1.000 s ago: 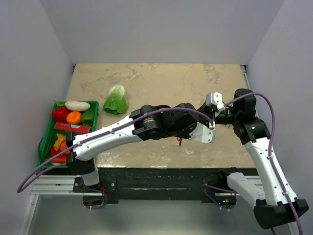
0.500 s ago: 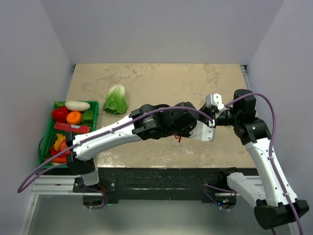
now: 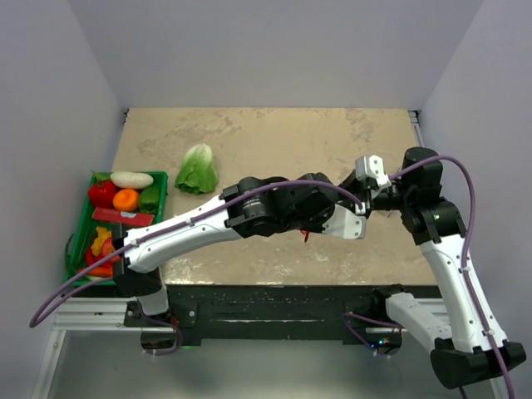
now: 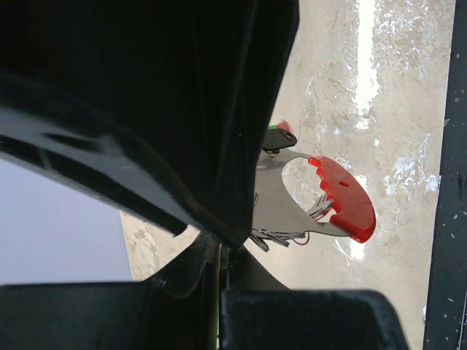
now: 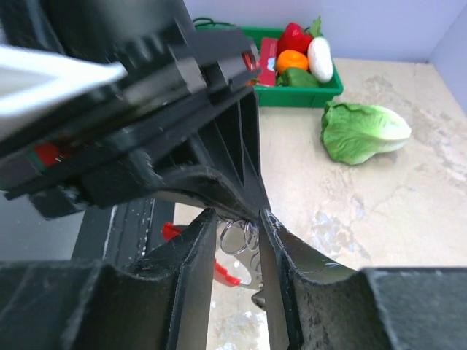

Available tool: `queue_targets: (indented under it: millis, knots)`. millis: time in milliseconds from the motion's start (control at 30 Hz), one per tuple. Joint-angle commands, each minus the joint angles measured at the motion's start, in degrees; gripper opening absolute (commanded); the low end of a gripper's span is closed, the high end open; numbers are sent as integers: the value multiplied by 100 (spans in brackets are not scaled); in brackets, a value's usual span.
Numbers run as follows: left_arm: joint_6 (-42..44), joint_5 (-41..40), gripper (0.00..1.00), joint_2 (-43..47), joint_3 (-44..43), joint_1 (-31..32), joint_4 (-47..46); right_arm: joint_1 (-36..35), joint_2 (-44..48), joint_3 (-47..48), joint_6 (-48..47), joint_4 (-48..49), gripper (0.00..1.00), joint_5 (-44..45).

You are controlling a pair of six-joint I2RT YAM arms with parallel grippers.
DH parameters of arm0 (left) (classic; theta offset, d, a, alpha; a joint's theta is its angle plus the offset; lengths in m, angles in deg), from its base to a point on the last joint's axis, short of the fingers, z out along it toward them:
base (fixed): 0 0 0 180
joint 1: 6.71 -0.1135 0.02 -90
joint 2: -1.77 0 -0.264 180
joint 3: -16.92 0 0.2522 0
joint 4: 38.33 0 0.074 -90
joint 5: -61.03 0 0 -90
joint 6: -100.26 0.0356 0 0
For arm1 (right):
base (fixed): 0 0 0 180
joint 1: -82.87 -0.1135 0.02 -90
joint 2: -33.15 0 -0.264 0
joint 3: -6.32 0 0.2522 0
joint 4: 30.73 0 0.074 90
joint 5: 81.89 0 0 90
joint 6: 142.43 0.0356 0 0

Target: Remove the keys from the keyring

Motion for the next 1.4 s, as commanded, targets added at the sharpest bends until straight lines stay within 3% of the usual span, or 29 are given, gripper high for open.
queue_targets:
  millis: [0, 500, 1133, 1233, 1367]
  knots:
    - [-80, -12, 0, 133, -189, -14, -250, 140, 72, 301, -84, 20, 34, -200]
    - [-98, 5, 0, 124, -224, -14, -268, 157, 55, -279, -250, 127, 34, 108]
    - [-124, 76, 0, 36, -338, -14, -277, -62, -68, -358, -154, 390, 25, 345]
    - [-124, 93, 0, 1, -347, -14, -286, -71, -69, -376, -136, 469, 22, 389]
    - [-133, 111, 0, -8, -347, -14, -268, -80, -51, -332, -110, 540, 0, 380]
